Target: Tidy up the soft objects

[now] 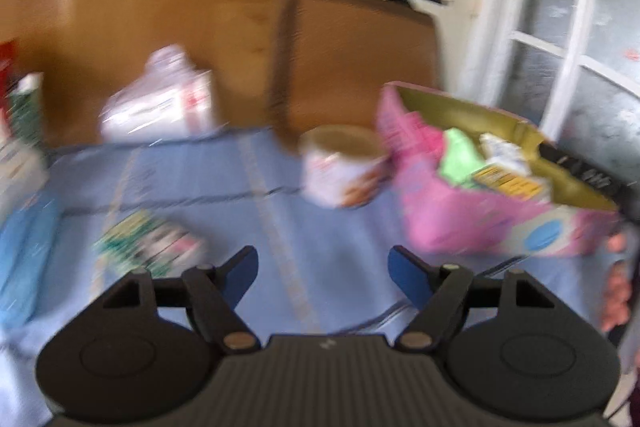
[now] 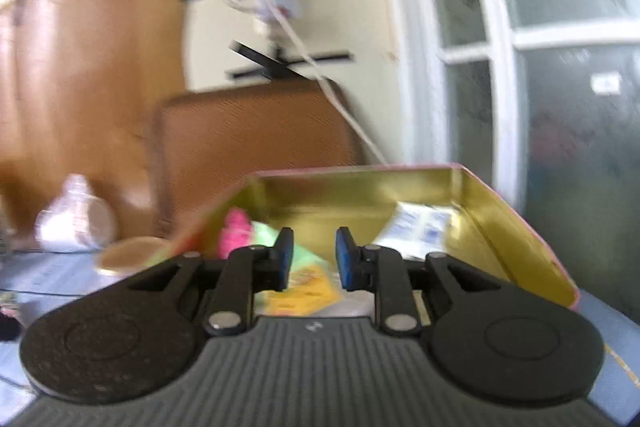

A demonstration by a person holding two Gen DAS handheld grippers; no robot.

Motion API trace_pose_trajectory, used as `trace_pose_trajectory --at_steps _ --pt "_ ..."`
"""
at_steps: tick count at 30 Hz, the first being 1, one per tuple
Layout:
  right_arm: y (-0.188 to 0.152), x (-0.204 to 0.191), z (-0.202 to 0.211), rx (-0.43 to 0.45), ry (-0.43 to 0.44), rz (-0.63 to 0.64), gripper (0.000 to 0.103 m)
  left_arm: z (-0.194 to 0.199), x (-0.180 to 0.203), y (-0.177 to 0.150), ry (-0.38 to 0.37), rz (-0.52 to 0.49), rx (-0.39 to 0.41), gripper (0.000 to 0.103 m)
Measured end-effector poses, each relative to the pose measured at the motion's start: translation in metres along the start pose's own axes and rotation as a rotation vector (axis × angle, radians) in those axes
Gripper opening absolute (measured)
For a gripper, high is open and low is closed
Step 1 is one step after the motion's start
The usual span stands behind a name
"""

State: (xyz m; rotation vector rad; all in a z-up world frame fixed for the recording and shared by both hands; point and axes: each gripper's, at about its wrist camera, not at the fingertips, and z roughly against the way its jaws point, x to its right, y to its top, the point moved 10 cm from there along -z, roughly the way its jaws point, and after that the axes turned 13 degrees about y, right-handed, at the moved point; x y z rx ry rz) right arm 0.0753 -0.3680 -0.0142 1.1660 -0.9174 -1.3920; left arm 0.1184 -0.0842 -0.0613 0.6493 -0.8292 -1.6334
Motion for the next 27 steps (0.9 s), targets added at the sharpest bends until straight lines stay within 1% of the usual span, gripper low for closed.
trace_pose_trajectory --at_steps 1,3,4,8,11,13,15,16,20,22,27 --pt "0.001 -0.014 0.001 0.007 0.033 0.007 0.033 0.001 -0.013 -0.007 0.016 0.019 -0.008 0.074" --pt "-0.002 -0.041 0.002 0.003 0.107 0.026 0.034 0.003 -0.035 -0.018 0.051 0.050 -0.021 0.074" --pt "-0.006 -0.058 0.001 -0.010 0.149 0.039 0.035 0.002 -0.050 -0.024 0.083 0.064 -0.028 0.074" --pt "-0.036 -0.120 -0.010 -0.115 0.300 0.100 0.038 0.000 -0.099 -0.040 0.229 0.089 -0.052 0.074" --pt "-0.062 -0.156 -0.015 -0.202 0.388 0.121 0.038 -0.001 -0.128 -0.047 0.285 0.129 -0.063 0.074" --pt "-0.073 -0.173 -0.017 -0.243 0.426 0.131 0.039 -0.002 -0.141 -0.049 0.311 0.150 -0.066 0.074" --pt "-0.080 -0.187 -0.019 -0.272 0.449 0.149 0.040 -0.003 -0.151 -0.052 0.333 0.161 -0.066 0.075" --pt "-0.083 -0.192 -0.019 -0.280 0.456 0.160 0.042 -0.002 -0.153 -0.053 0.343 0.155 -0.057 0.078" --pt "-0.092 -0.205 -0.024 -0.310 0.467 0.192 0.046 -0.005 -0.151 -0.055 0.369 0.111 -0.034 0.082" --pt "-0.097 -0.205 -0.028 -0.342 0.462 0.195 0.046 -0.005 -0.149 -0.055 0.372 0.102 -0.032 0.082" --pt "-0.104 -0.198 -0.035 -0.395 0.444 0.145 0.046 -0.006 -0.150 -0.054 0.361 0.105 -0.028 0.083"
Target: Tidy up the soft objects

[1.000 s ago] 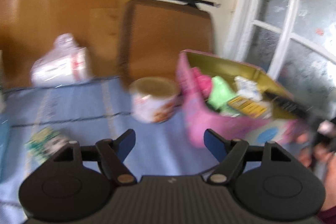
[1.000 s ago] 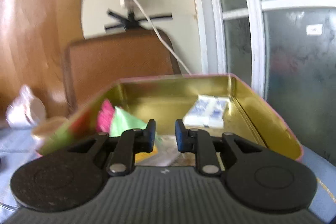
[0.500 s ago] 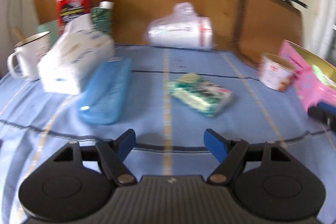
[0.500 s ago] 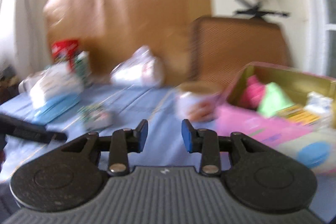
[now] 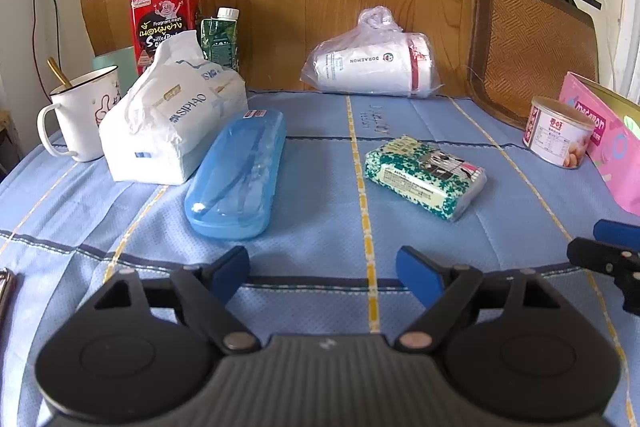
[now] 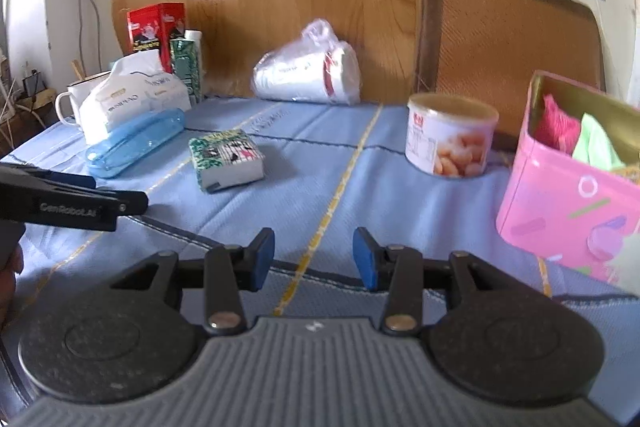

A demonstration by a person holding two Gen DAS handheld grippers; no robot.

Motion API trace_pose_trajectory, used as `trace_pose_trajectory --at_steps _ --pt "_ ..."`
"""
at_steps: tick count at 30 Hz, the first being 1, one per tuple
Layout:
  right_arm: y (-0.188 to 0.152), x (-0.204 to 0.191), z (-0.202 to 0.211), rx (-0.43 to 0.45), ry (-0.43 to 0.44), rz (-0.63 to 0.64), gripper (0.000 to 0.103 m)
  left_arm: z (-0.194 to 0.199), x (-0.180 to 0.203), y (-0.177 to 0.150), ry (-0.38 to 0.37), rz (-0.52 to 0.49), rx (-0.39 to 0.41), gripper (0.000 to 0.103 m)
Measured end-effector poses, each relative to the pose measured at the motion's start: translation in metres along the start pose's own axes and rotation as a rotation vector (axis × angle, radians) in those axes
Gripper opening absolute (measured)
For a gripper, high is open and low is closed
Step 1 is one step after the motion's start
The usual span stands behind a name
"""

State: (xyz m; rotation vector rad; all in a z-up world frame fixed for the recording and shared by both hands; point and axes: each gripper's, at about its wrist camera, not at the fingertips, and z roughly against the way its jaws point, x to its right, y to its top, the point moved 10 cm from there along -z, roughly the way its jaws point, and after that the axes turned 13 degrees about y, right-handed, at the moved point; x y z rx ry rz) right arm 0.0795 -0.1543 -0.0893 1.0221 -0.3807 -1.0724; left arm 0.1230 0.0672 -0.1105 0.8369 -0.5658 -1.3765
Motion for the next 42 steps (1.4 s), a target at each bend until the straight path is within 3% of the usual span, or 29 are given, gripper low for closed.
trace_pose_trajectory --at_steps 15,24,35,42 --pt "-0.001 0.008 0.007 0.027 0.000 -0.071 0.061 0.004 0.001 0.000 -0.040 0.016 0.014 0.087" --pt "0.003 0.016 0.018 0.098 -0.019 -0.120 0.065 0.020 0.008 0.004 -0.084 -0.004 0.109 0.094" --pt "0.007 0.028 0.034 0.196 -0.055 -0.189 0.070 0.034 0.024 0.003 -0.234 -0.053 0.146 0.098" --pt "0.006 0.038 0.045 0.237 -0.112 -0.231 0.071 0.035 0.033 0.000 -0.247 -0.091 0.133 0.098"
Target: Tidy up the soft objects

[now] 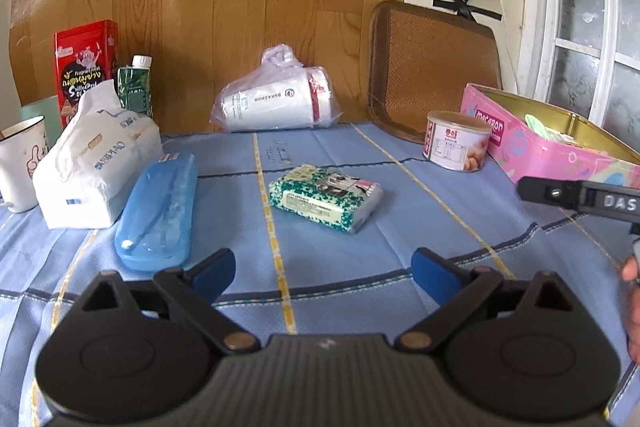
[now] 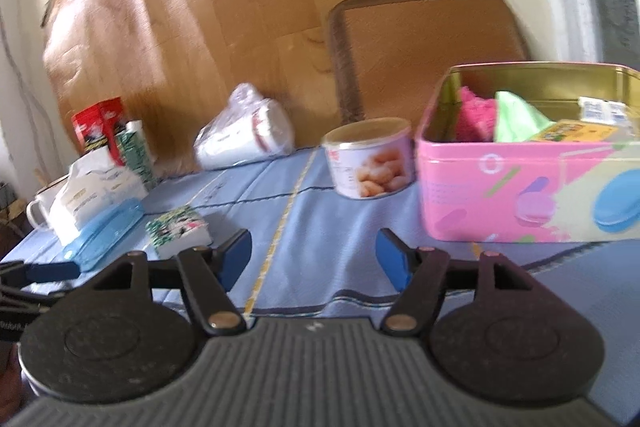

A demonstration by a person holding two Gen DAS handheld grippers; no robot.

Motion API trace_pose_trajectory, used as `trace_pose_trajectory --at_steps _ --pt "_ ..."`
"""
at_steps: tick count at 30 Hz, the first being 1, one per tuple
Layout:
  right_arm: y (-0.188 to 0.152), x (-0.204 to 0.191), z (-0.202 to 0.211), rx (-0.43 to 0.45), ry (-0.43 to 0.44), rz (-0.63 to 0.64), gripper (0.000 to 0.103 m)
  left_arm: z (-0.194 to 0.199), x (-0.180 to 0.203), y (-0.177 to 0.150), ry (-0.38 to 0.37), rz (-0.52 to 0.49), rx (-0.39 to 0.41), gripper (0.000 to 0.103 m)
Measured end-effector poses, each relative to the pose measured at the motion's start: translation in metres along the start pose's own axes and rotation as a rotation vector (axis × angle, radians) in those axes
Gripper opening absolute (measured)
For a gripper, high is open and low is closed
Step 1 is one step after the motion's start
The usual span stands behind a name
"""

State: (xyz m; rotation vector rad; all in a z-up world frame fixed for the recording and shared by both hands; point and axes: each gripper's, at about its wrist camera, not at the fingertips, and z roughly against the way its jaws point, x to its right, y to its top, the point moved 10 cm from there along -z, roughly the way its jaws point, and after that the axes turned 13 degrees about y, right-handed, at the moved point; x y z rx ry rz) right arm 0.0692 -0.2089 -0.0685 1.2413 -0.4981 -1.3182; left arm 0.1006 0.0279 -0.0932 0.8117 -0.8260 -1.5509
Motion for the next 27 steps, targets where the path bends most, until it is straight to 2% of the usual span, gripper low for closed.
trace_pose_trajectory --at_steps 2,5,8,12,16,22,27 --pt "0.001 0.007 0.011 0.025 -0.032 -0.017 0.072 -0.002 0.005 0.002 -0.022 0.013 -0.015 0.098" --pt "0.004 0.021 0.031 0.069 -0.097 -0.027 0.076 -0.004 0.025 0.008 -0.109 0.034 -0.023 0.098" --pt "0.005 0.039 0.047 0.102 -0.164 -0.051 0.077 -0.008 0.056 0.013 -0.156 -0.014 -0.024 0.098" --pt "0.005 0.063 0.054 0.115 -0.224 -0.112 0.078 -0.019 0.079 0.004 -0.145 -0.103 -0.062 0.098" --pt "0.003 0.073 0.049 0.112 -0.223 -0.175 0.078 -0.024 0.071 0.000 -0.147 -0.064 -0.097 0.098" --pt "0.004 0.066 0.050 0.120 -0.213 -0.137 0.078 -0.022 0.070 0.000 -0.145 -0.067 -0.082 0.098" --pt "0.003 0.069 0.051 0.126 -0.208 -0.158 0.079 -0.019 0.070 0.003 -0.137 -0.067 -0.063 0.099"
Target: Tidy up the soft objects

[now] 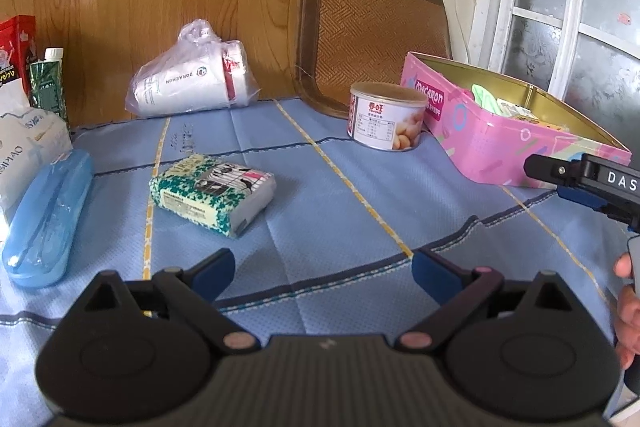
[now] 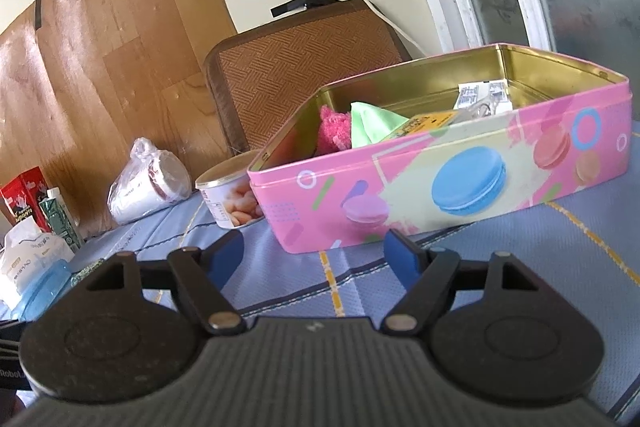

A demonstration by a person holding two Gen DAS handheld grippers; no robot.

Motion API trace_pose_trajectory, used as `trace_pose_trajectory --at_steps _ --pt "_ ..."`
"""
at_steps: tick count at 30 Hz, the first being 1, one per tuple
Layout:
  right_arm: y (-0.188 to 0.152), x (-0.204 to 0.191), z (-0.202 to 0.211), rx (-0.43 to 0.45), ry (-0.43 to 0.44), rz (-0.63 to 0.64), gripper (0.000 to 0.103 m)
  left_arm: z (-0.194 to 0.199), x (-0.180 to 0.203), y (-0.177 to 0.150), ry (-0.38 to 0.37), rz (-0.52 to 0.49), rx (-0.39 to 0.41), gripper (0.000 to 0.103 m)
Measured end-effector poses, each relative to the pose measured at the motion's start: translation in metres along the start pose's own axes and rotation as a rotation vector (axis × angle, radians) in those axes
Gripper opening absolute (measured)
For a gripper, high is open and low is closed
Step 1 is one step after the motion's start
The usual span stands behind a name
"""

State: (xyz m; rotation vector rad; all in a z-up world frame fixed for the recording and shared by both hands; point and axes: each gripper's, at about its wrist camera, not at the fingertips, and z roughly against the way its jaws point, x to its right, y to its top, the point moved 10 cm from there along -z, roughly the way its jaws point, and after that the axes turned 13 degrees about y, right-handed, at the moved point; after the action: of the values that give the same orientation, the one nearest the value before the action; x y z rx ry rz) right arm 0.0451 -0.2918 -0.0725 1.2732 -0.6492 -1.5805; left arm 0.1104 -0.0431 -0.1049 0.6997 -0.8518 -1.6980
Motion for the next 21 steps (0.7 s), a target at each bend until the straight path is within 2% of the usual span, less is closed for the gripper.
trace_pose_trajectory --at_steps 21 --pt "-0.0013 -0.0009 0.0010 0.006 -0.005 -0.020 0.081 0.0042 0.0008 0.0017 -0.014 -0.005 0.024 0.101"
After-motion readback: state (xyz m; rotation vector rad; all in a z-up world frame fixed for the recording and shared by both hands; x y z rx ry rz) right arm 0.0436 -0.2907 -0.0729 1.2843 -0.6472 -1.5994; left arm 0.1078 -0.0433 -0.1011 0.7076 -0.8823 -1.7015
